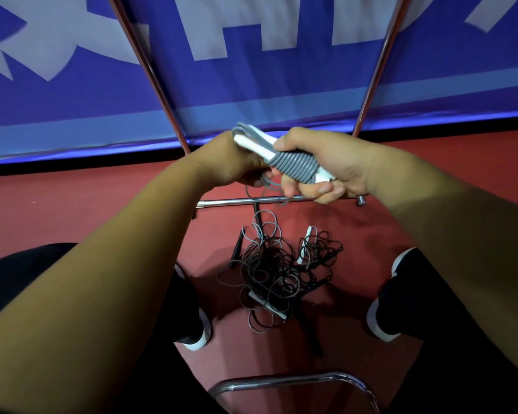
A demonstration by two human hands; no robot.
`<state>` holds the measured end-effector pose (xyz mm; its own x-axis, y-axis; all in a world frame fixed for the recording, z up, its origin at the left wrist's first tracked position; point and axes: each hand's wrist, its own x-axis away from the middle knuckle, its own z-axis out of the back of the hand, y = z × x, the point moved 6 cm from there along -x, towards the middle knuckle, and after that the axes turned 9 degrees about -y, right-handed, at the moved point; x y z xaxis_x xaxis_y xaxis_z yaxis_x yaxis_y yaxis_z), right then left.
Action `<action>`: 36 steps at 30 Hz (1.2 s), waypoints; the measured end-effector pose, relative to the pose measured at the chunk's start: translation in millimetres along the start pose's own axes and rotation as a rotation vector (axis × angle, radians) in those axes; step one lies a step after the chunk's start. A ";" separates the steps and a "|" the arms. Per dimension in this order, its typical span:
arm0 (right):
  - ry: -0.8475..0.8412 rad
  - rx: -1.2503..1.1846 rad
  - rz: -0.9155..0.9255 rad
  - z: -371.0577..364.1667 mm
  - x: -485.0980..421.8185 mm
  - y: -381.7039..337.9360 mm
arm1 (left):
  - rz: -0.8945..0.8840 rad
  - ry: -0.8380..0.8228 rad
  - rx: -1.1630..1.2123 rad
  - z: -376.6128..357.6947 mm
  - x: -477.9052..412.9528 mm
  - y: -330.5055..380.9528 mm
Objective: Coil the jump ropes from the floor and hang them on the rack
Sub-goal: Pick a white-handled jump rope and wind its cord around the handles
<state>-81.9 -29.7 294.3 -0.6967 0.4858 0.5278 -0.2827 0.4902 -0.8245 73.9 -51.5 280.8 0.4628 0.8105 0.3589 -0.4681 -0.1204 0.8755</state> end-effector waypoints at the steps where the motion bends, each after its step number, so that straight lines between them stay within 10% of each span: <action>1: -0.045 0.021 -0.036 -3.9 1.9 0.9 | -0.032 0.002 0.011 3.3 2.3 2.4; 8: -0.236 0.244 -0.363 -16.3 4.9 27.4 | -0.118 0.000 0.002 -0.6 3.3 19.9; 23: 0.428 0.092 -0.223 45.3 -14.9 40.6 | -0.028 0.155 -0.648 1.8 -6.1 22.7; 36: 0.539 -0.095 0.031 38.0 -16.3 21.8 | 0.180 0.133 0.001 -11.2 -13.5 -15.3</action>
<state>-101.8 -54.4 259.9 -0.2600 0.7909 0.5540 -0.1888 0.5210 -0.8324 66.3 -54.2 258.9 0.2684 0.8441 0.4641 -0.5333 -0.2710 0.8014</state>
